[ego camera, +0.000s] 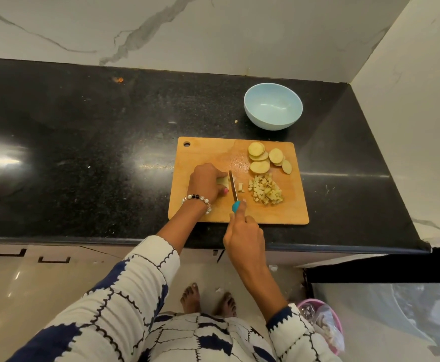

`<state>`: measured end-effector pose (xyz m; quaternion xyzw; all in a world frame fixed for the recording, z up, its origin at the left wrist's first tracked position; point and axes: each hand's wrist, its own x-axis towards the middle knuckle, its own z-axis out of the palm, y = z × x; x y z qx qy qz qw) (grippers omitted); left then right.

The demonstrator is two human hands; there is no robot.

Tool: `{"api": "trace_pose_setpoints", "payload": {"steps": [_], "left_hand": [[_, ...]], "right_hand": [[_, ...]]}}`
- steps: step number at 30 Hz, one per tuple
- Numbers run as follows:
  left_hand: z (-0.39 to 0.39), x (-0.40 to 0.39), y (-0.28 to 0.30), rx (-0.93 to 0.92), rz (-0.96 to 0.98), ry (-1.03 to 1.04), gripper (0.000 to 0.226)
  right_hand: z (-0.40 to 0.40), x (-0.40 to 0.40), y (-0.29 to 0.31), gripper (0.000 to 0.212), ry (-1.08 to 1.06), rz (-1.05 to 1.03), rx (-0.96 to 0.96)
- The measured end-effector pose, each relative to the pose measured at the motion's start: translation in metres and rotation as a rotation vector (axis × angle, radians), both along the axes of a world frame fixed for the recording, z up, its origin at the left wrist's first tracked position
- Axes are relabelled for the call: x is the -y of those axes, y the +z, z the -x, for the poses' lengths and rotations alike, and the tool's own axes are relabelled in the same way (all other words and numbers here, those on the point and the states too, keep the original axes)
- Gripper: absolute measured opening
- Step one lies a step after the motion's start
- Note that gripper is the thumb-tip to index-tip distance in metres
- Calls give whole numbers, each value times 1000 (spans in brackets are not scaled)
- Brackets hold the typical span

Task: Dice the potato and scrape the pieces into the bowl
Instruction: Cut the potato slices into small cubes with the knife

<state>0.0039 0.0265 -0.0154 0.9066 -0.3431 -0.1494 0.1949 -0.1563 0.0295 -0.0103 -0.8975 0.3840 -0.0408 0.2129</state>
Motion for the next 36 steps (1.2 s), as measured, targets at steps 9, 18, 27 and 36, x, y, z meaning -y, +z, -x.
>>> {"api": "trace_pose_setpoints", "payload": {"steps": [9, 18, 27, 36], "left_hand": [[0, -2, -4, 1, 11, -23, 52], [-4, -11, -13, -139, 183, 17, 48], [-6, -7, -13, -117, 153, 24, 46], [-6, -8, -14, -64, 138, 23, 45]], "right_hand": [[27, 6, -5, 53, -144, -8, 28], [2, -2, 2, 54, 7, 2, 12], [-11, 1, 1, 56, 45, -11, -86], [11, -14, -4, 58, 71, 57, -109]]}}
